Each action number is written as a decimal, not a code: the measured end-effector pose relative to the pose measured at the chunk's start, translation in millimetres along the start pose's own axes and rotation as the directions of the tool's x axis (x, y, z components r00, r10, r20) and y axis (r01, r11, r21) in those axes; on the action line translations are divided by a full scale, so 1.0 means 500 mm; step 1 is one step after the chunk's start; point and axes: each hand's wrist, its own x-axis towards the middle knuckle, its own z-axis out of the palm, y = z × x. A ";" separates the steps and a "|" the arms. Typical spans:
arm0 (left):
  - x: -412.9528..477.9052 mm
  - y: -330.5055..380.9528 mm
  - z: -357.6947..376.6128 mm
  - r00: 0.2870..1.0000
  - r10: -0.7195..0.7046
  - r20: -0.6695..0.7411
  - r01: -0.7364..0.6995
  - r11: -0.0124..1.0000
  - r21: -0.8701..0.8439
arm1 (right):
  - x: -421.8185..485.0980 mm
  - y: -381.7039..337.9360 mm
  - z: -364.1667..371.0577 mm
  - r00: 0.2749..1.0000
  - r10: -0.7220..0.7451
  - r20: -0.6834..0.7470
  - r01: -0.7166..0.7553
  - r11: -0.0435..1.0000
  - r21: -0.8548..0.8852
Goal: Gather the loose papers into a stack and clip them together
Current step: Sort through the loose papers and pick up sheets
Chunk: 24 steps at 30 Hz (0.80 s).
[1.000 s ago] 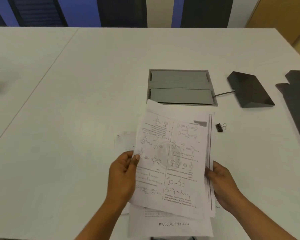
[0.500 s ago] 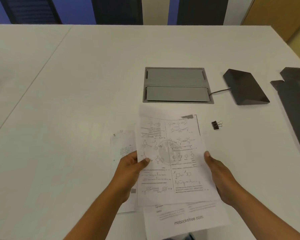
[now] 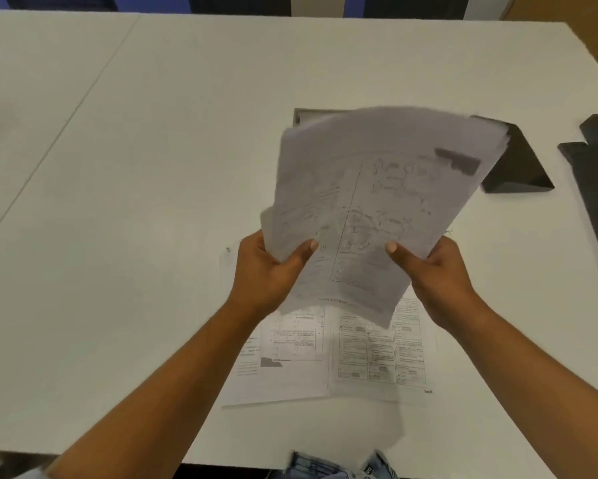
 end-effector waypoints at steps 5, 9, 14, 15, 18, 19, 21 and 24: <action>-0.011 -0.029 0.007 0.999 0.028 0.018 -0.027 0.999 -0.025 | -0.001 0.024 0.009 0.999 -0.053 -0.001 0.053 0.998 -0.025; -0.033 -0.066 0.017 0.997 -0.079 0.023 0.079 0.997 -0.007 | -0.018 0.067 0.009 1.000 -0.007 0.030 0.010 0.994 -0.112; -0.032 -0.079 0.006 0.991 -0.131 -0.004 0.130 0.990 -0.058 | -0.026 0.101 -0.006 0.996 0.079 0.050 -0.069 0.982 -0.174; -0.028 -0.074 0.001 0.991 -0.136 -0.011 0.135 0.988 -0.081 | -0.027 0.102 -0.010 0.995 0.086 0.060 -0.073 0.980 -0.185; -0.016 -0.055 -0.012 0.985 -0.170 -0.024 0.164 0.974 -0.154 | -0.032 0.094 -0.016 0.993 0.098 0.067 -0.084 0.980 -0.179; -0.014 -0.050 -0.014 0.981 -0.191 -0.011 0.187 0.969 -0.162 | -0.032 0.091 -0.016 0.994 0.098 0.054 -0.088 0.982 -0.165; -0.018 -0.052 -0.019 0.967 -0.251 0.047 0.256 0.956 -0.142 | -0.032 0.084 -0.016 0.992 0.123 0.019 -0.121 0.988 -0.098; -0.043 -0.067 -0.023 0.918 -0.371 0.142 0.388 0.915 -0.115 | -0.039 0.075 -0.013 0.979 0.202 0.035 -0.204 0.978 0.035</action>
